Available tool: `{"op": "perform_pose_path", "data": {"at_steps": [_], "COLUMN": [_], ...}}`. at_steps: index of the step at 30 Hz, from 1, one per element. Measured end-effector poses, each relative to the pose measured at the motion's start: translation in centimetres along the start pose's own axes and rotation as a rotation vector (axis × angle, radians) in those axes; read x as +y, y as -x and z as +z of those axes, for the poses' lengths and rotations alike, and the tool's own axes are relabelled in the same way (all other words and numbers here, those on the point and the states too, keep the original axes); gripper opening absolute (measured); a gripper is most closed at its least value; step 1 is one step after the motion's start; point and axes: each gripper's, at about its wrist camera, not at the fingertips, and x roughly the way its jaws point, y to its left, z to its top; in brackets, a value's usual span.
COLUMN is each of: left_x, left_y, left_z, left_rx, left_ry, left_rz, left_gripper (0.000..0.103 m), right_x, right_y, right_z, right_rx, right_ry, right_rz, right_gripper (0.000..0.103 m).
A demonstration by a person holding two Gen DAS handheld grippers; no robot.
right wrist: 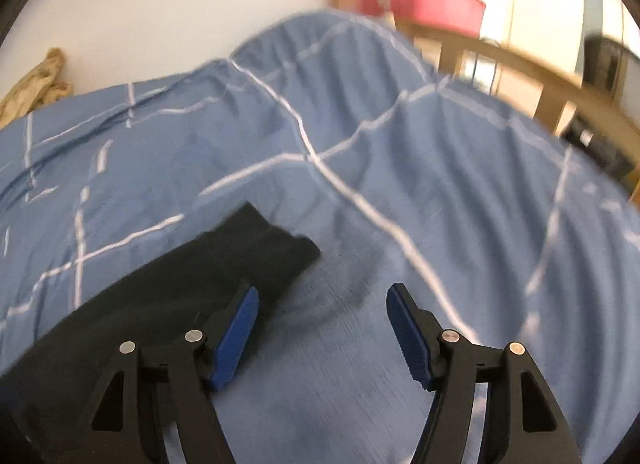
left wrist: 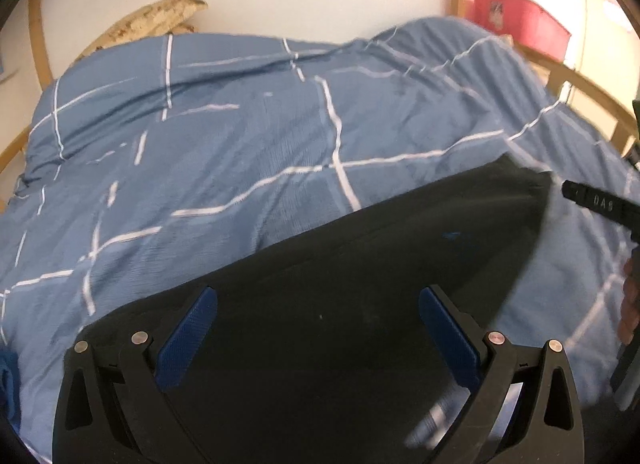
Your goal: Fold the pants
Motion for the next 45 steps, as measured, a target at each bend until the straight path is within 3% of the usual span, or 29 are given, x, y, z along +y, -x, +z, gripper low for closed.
{"op": "perform_pose_path", "data": {"at_steps": [6, 12, 15, 19, 24, 27, 33, 37, 39, 45], "left_x": [1.4, 4.0, 6.0, 8.6, 11.3, 12.0, 12.3, 11.9, 11.8, 12.9], "left_y": [7.7, 14.3, 17.2, 20.2, 22.1, 22.7, 23.8, 24.1, 23.9, 21.3], "left_z": [-2.0, -6.6, -9.8, -14.3, -19.2, -21.9, -26.0, -26.7, -26.3, -24.7], "left_rx": [-0.079, -0.125, -0.137, -0.143, -0.114, -0.101, -0.120, -0.156, -0.183, -0.143], "left_ry": [-0.016, -0.015, 0.002, 0.013, 0.105, 0.161, 0.211, 0.178, 0.166, 0.205], "left_rz": [-0.023, -0.025, 0.016, 0.093, 0.153, 0.154, 0.171, 0.200, 0.200, 0.129], "left_gripper": [0.103, 0.103, 0.103, 0.103, 0.103, 0.103, 0.103, 0.102, 0.097, 0.082], "right_x": [1.3, 4.4, 5.9, 5.9, 4.3, 3.7, 1.1, 0.0, -0.4, 0.1], "right_y": [9.8, 18.8, 22.5, 25.3, 27.1, 27.9, 28.0, 27.5, 27.3, 25.0], "right_z": [-1.9, -7.1, -10.9, -15.6, -20.3, -23.2, -28.3, -29.3, -29.4, -29.4], "right_rx": [-0.130, -0.217, -0.245, -0.272, -0.242, -0.232, -0.172, -0.170, -0.174, -0.136], "right_ry": [0.062, 0.162, 0.209, 0.197, 0.120, 0.080, -0.101, -0.136, -0.172, -0.265], "right_rz": [0.101, 0.227, 0.266, 0.243, 0.232, 0.203, 0.228, 0.186, 0.181, 0.195], "right_gripper": [0.071, 0.073, 0.074, 0.074, 0.074, 0.074, 0.074, 0.074, 0.074, 0.074]}}
